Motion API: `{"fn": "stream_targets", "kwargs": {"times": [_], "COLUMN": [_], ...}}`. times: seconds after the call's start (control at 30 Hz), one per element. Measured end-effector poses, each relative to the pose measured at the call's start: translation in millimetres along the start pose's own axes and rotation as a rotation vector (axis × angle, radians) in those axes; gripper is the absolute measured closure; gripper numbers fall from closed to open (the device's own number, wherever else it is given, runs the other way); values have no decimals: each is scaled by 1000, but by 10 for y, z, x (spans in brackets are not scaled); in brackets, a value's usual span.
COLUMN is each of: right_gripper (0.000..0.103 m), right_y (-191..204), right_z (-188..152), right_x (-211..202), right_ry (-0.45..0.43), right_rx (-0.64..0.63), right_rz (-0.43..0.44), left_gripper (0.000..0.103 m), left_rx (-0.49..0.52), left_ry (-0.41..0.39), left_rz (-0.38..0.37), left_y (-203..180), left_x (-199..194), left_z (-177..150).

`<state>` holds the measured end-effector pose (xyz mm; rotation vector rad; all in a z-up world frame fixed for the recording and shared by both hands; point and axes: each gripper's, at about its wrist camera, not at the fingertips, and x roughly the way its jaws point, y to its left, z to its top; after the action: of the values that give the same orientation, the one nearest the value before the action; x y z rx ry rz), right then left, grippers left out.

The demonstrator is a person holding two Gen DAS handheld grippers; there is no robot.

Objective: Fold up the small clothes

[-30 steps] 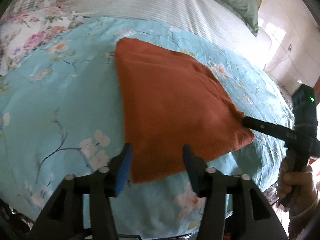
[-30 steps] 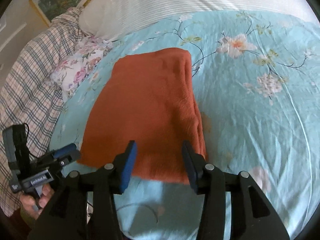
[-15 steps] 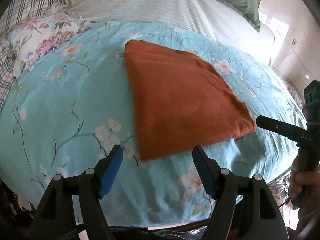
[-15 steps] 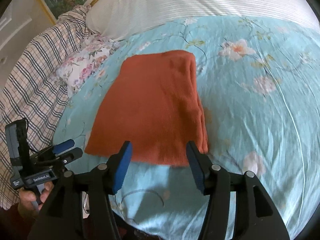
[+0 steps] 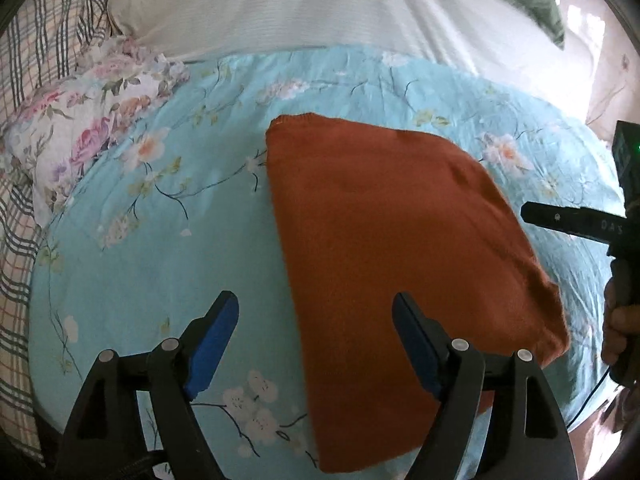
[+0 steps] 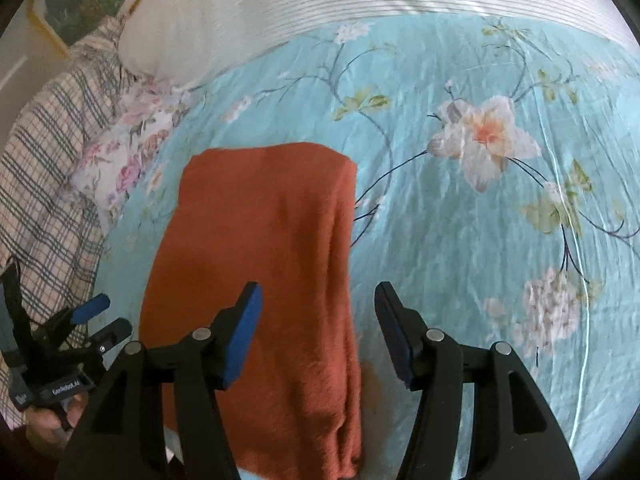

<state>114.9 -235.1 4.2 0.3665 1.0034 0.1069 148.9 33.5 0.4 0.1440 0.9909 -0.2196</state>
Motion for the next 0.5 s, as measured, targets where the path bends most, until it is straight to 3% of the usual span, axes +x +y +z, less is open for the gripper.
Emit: {"fn": "stream_targets", "kwargs": {"times": [0.13, 0.5], "right_gripper": [23, 21], "right_y": [159, 305], "right_z": [-58, -592], "right_x": [-164, -316], "right_ry": [13, -13], "right_rx": [-71, -179], "right_rz": [-47, -99], "left_gripper": [21, 20], "left_rx": [-7, -25], "left_ry": [65, -14], "left_rz": [7, 52], "left_y": [-8, -22], "left_x": [-30, -104], "left_z": [71, -230]}}
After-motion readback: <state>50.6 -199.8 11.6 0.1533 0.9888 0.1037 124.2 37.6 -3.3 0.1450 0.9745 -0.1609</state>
